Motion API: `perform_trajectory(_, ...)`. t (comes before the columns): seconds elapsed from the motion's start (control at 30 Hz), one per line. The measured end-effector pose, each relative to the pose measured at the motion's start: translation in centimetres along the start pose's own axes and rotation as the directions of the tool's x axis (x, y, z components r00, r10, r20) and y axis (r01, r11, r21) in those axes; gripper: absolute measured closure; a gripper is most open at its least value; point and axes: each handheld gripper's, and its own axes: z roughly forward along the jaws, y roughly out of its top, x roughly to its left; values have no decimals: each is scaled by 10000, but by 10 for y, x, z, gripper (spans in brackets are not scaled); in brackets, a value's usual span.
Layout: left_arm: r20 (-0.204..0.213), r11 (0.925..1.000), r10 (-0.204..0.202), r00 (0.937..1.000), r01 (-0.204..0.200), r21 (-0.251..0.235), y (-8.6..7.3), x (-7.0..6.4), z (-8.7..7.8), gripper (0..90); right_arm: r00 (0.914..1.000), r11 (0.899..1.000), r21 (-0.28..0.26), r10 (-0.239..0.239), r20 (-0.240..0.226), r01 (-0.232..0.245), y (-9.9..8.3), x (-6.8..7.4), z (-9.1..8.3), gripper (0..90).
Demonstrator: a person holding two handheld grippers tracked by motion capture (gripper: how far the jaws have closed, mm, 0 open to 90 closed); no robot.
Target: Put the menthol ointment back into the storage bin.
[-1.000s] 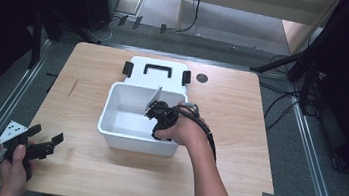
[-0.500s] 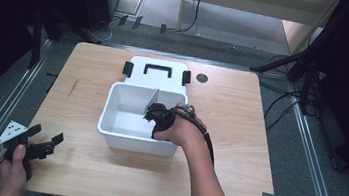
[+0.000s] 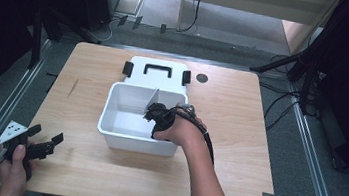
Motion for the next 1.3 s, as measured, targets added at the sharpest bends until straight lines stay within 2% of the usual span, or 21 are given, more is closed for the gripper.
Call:
perform_trajectory(0.3,-6,10000,30,10000,-30,37,0,0,0,74,9997,9992,-349,185,177,-179,-1,1,-16,474)
perform_trajectory(0.6,-20,10000,26,10000,-26,10,0,0,0,74,9995,9982,-592,102,-291,-119,-7,6,-46,450)
perform_trajectory(0.73,-25,10000,27,10000,-27,27,0,0,0,74,9996,9976,-685,67,-267,-85,-9,7,-56,450)
perform_trajectory(0.97,-22,10000,29,10000,-29,27,0,0,0,74,9992,9941,-1036,294,-272,-320,-19,1,-76,450)
perform_trajectory(1.3,-49,10000,25,10000,-25,37,0,0,0,74,9976,9894,-1278,675,-145,-688,-41,-14,-89,445)
